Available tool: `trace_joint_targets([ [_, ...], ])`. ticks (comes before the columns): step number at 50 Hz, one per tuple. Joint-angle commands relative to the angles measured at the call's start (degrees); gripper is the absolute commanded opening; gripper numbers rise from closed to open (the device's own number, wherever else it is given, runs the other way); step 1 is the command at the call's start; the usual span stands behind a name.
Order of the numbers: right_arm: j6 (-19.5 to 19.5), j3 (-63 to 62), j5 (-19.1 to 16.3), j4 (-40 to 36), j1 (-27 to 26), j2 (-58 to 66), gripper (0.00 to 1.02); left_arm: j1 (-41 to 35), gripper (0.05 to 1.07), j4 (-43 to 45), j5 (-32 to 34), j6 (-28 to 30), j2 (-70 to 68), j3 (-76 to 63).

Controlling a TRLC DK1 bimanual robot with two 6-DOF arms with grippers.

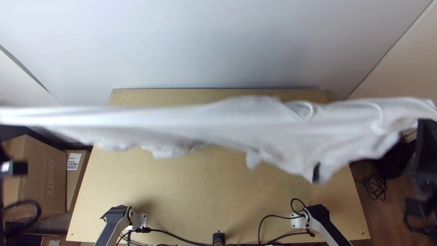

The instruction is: Fold the t-shirt

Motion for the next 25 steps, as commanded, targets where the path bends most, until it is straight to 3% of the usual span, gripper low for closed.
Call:
trace_joint_targets([
  [1,0.49,1.23,2.81,-0.6,-1.33,-1.48,0.02,1.13,0.08,-0.42,-3.41,1.5,-3.51,-2.14],
  [14,6.73,0.44,0.44,-1.3,-3.0,0.45,0.02,0.07,0.08,-1.21,-3.32,1.14,-2.81,-5.74],
  [20,8.31,-12.57,0.35,0.02,-2.83,-0.61,0.02,-0.54,0.08,-0.42,-3.23,-0.7,-5.01,-20.24],
  [25,8.49,-29.97,0.44,6.17,-2.83,-3.24,0.02,-0.98,0.08,6.78,-2.0,-1.4,-10.28,-38.79],
])
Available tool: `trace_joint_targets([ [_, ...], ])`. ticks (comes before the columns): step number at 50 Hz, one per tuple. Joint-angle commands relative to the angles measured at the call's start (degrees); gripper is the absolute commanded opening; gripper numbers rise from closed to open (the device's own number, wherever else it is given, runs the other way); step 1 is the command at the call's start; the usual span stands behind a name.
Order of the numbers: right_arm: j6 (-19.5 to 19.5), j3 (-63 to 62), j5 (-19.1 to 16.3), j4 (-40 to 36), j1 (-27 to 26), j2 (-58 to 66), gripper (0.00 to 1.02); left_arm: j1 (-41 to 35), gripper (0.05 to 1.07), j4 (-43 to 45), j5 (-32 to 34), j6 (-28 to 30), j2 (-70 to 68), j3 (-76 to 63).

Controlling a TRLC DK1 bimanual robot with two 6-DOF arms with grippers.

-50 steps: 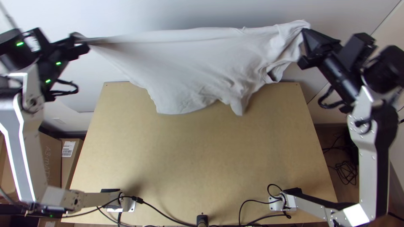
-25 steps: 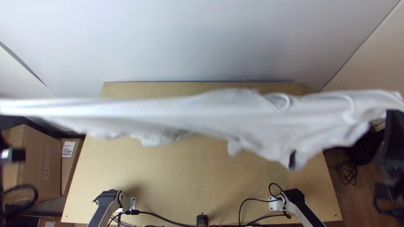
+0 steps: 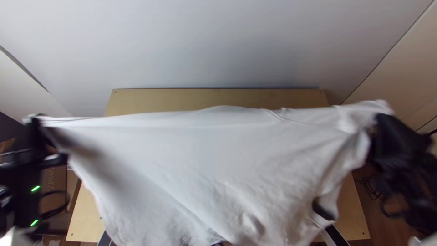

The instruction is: Fold the t-shirt

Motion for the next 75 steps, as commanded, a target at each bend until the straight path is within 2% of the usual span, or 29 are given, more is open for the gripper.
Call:
trace_joint_targets([
  [1,1.93,-17.57,2.78,4.47,-0.77,-1.45,0.02,-0.28,0.08,4.21,-2.11,-1.32,-3.97,-18.04],
  [6,2.81,-34.1,3.21,12.56,-0.6,-2.51,0.02,-0.72,0.08,8.61,-0.53,-3.34,-3.44,-30.52],
  [12,2.9,-48.07,3.83,22.49,-0.33,0.57,0.02,-1.25,0.08,15.37,1.23,-4.13,2.62,-40.28],
  [23,5.36,-54.93,6.55,38.13,0.98,17.8,0.02,-3.18,0.08,28.03,3.78,-5.36,18.18,-44.93],
  [30,5.88,-52.29,7.17,45.16,1.07,29.84,0.02,-3.45,0.08,36.2,3.95,-5.71,31.45,-43.35],
  [38,7.29,-44.2,7.52,46.39,0.9,42.41,0.02,-3.45,0.08,41.92,3.95,-5.8,46.22,-37.55],
  [61,7.73,-18.36,8.4,46.39,1.42,72.11,0.02,-3.54,0.08,43.41,4.92,-5.62,73.82,-14.08],
  [75,7.91,-4.13,9.81,45.51,1.69,83.54,0.02,-3.71,0.08,42.44,5.01,-4.66,84.54,-0.46],
])
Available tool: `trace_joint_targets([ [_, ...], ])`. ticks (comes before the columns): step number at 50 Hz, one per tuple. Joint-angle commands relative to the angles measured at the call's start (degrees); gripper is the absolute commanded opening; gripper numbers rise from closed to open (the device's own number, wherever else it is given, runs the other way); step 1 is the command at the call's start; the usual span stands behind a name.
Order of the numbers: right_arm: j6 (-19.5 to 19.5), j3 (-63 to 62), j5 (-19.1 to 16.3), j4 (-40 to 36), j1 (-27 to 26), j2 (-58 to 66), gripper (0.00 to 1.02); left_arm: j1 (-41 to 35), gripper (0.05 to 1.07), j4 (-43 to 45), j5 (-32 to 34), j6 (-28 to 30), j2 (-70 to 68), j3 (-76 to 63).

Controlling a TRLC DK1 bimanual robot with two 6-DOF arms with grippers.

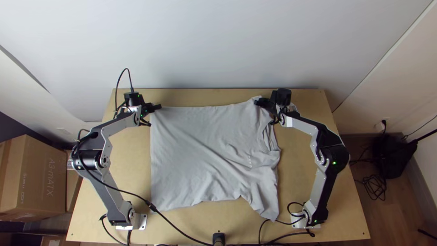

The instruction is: Fold the t-shirt

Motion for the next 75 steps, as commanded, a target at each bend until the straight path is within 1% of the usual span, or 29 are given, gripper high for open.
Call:
trace_joint_targets([
  [1,0.98,5.49,1.37,0.31,-0.17,3.68,0.02,-0.04,0.08,0.24,0.22,0.06,3.76,6.43],
  [10,0.98,10.24,2.16,-2.06,-0.7,6.05,0.02,-1.01,0.08,-0.91,0.13,-0.46,10.53,16.98],
  [11,0.89,10.59,2.16,-2.41,-0.7,6.05,0.02,-1.18,0.11,-0.91,0.13,-0.64,11.14,18.12],
  [12,0.89,10.86,2.25,-2.67,-0.79,5.96,0.03,-1.27,0.18,-0.99,0.04,-0.64,11.67,19.17],
  [13,0.89,11.12,2.69,-3.11,-0.87,5.96,0.1,-1.53,0.3,-0.99,-0.04,-0.64,12.2,20.32],
  [14,0.89,11.3,3.13,-3.47,-0.96,5.79,0.2,-1.62,0.42,-1.08,-0.22,-0.64,12.64,21.37],
  [15,0.89,11.56,3.39,-3.99,-0.96,5.7,0.29,-1.8,0.52,-1.26,-0.39,-0.64,12.9,22.25],
  [17,0.8,12.44,4.71,-5.84,-1.05,5.43,0.53,-1.97,0.74,-2.4,-0.83,-0.99,13.69,24.62],
  [19,0.71,14.02,5.68,-8.83,-1.31,5.17,0.7,-2.15,0.9,-4.42,-1.19,-1.61,14.22,27.17],
  [21,0.71,15.6,6.12,-12.17,-1.4,4.91,0.83,-2.15,1.0,-6.62,-1.45,-2.84,14.48,29.72],
  [23,0.8,17.01,6.29,-14.8,-1.84,4.47,0.91,-2.15,1.02,-8.2,-1.54,-3.8,14.22,31.39],
  [25,0.98,17.1,6.29,-15.59,-2.19,3.24,0.99,-2.15,1.02,-9.34,-1.54,-4.51,13.69,32.36],
  [27,1.33,15.87,6.29,-15.59,-2.72,1.22,0.99,-1.97,1.02,-10.75,-1.45,-5.47,12.9,33.41],
  [30,3.35,14.02,6.29,-15.77,-3.42,-2.21,0.99,-1.71,1.02,-13.91,-1.19,-5.65,11.58,35.26],
  [33,4.05,11.12,6.2,-15.95,-3.95,-6.52,0.99,-1.53,1.02,-17.17,-1.01,-5.65,9.91,36.66],
  [35,5.37,8.92,6.29,-16.03,-4.48,-9.95,0.99,-1.45,1.02,-18.92,-1.01,-5.56,8.77,37.28],
  [41,8.1,3.39,5.94,-19.46,-6.15,-19.09,0.99,-0.04,1.02,-20.68,-0.57,-4.77,5.96,37.54],
  [44,10.21,1.72,5.15,-24.03,-7.38,-23.66,0.99,1.02,1.02,-22.35,0.57,-4.68,5.6,37.9],
  [45,11.26,1.45,4.27,-26.76,-7.82,-25.24,0.99,1.37,1.02,-23.41,0.75,-4.68,5.6,38.25],
  [51,15.3,1.54,-2.85,-45.13,-10.81,-33.68,0.98,2.6,1.02,-28.15,0.75,-4.68,5.52,38.77],
  [53,15.22,1.45,-5.48,-51.45,-11.51,-35.96,0.98,2.95,1.02,-29.73,0.84,-4.68,5.25,38.77],
  [55,14.86,0.75,-7.24,-57.17,-12.12,-38.16,0.98,3.21,1.02,-31.4,1.1,-4.95,4.64,38.77],
  [57,12.58,-1.1,-8.65,-61.82,-12.47,-40.97,0.98,3.21,1.02,-33.42,1.1,-5.12,3.49,38.6],
  [58,11.35,-2.24,-8.74,-63.49,-12.56,-42.38,0.97,3.21,1.02,-34.48,1.19,-5.12,2.79,38.51],
  [59,10.47,-3.56,-8.74,-64.72,-12.56,-43.96,0.97,3.21,1.02,-35.53,1.89,-5.12,2.09,38.25],
  [61,10.29,-6.9,-8.91,-66.48,-12.65,-47.04,0.97,3.21,1.02,-36.94,2.24,-5.12,0.33,37.37],
  [66,10.03,-16.21,-9.18,-67.1,-12.74,-54.68,0.97,3.04,1.02,-38.7,3.74,-4.77,-5.29,33.68],
  [68,8.8,-19.29,-9.44,-67.54,-12.74,-57.14,0.96,2.95,1.02,-39.14,4.09,-4.51,-8.11,31.74],
  [75,4.76,-26.67,-9.53,-70.7,-13.97,-61.71,0.72,2.95,1.02,-42.48,6.55,-3.63,-17.07,26.47],
])
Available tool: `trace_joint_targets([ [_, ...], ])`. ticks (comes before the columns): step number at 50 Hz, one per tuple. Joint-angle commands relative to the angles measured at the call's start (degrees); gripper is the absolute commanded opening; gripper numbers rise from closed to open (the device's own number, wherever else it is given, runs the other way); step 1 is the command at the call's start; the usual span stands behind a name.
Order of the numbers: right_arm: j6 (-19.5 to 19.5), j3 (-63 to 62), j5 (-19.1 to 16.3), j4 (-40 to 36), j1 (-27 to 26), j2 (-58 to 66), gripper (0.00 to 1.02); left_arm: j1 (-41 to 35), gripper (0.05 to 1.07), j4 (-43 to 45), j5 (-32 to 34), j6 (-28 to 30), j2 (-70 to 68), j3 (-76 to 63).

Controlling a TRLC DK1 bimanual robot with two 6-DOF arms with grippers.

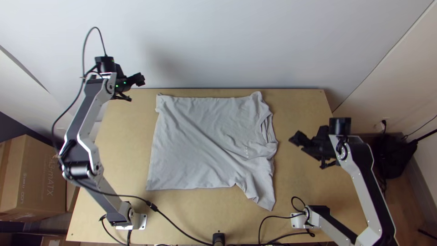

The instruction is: Fold the t-shirt

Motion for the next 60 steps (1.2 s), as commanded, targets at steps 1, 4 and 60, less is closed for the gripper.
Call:
trace_joint_targets([
  [1,-3.81,-5.63,-0.48,-2.01,-1.42,-3.01,0.7,-0.2,1.02,-2.59,1.98,0.7,-9.01,-4.13],
  [4,-5.31,-8.09,-0.57,-3.24,-2.13,-3.18,0.69,-0.2,1.02,-4.53,2.42,1.4,-12.35,-5.63],
  [60,-2.58,-14.24,-2.76,11.26,13.78,18.7,0.55,-1.52,1.02,-17.36,3.56,24.34,-42.67,-32.7],
])
